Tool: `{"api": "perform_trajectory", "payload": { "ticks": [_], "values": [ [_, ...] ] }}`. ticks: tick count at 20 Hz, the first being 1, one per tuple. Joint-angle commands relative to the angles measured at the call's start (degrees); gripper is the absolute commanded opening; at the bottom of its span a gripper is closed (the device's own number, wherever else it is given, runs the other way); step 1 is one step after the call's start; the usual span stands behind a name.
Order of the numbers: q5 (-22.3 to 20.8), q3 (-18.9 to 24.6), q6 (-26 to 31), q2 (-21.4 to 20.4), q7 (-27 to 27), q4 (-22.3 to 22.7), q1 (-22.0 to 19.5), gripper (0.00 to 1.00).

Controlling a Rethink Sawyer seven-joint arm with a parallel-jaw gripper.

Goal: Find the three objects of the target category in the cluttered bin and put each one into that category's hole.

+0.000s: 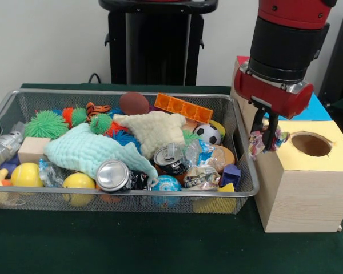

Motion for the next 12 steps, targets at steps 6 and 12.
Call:
{"api": "perform_trajectory", "payload": {
  "ticks": [6, 12],
  "values": [
    [5.98, 3.72, -2.10, 2.03, 15.48, 6.35, 1.03, 0.00],
    [8.59, 4.74, -4.12, 2.25, 14.46, 8.83, 1.37, 0.00]
  ]
}}
